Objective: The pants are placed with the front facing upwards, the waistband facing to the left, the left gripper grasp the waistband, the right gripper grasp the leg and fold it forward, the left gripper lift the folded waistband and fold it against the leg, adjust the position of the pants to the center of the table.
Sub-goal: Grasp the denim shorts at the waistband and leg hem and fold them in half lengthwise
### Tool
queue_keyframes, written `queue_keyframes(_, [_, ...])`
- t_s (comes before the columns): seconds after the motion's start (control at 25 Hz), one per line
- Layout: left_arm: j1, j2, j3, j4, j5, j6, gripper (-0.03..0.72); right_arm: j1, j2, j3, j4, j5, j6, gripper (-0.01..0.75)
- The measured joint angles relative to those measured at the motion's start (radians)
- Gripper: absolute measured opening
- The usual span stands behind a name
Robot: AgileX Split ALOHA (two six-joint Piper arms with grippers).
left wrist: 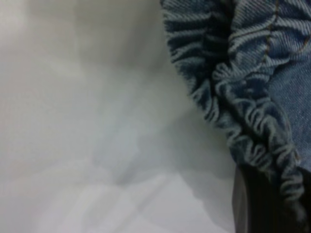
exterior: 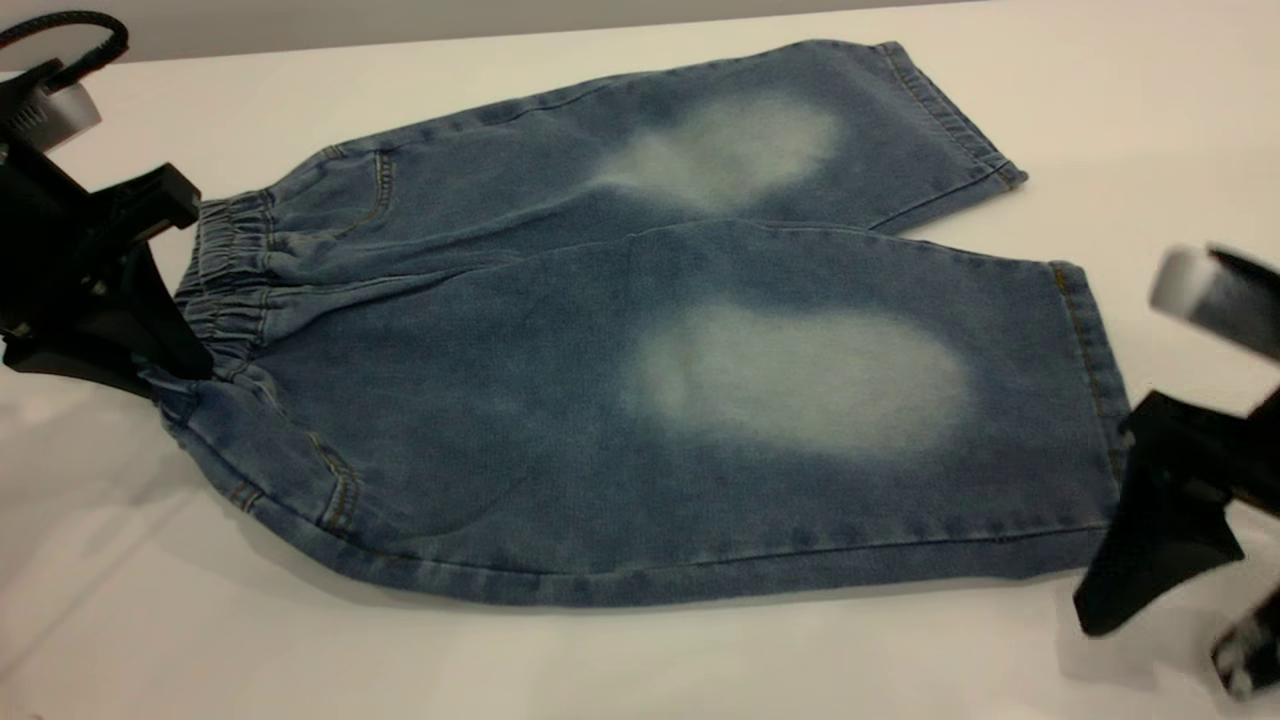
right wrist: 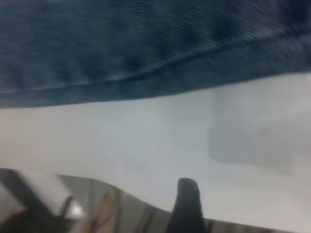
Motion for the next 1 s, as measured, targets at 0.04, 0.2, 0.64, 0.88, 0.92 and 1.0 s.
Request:
queue_keyframes(0.04, [0.0, 0.0, 0.0, 0.0, 0.0, 0.0, 0.141, -0.015, 0.007, 0.0, 0.032, -0.003, -0.015, 0.51])
queue_keyframes(0.2, [0.0, 0.0, 0.0, 0.0, 0.002, 0.0, 0.141, -0.081, 0.007, 0.0, 0.134, -0.011, -0.145, 0.51])
queue_keyframes(0.64, [0.0, 0.001, 0.0, 0.0, -0.006, 0.0, 0.141, -0.288, 0.05, -0.034, 0.233, 0.157, -0.302, 0.509])
queue_keyframes(0.88, [0.0, 0.001, 0.0, 0.0, -0.008, 0.003, 0.139, -0.315, 0.121, -0.034, 0.23, 0.172, -0.283, 0.489])
queue_keyframes(0.92, [0.0, 0.001, 0.0, 0.001, -0.008, 0.003, 0.139, -0.314, 0.13, -0.037, 0.23, 0.174, -0.283, 0.489])
queue_keyframes(1.0, [0.0, 0.001, 0.0, 0.002, -0.008, 0.003, 0.139, -0.314, 0.148, -0.043, 0.234, 0.184, -0.284, 0.486])
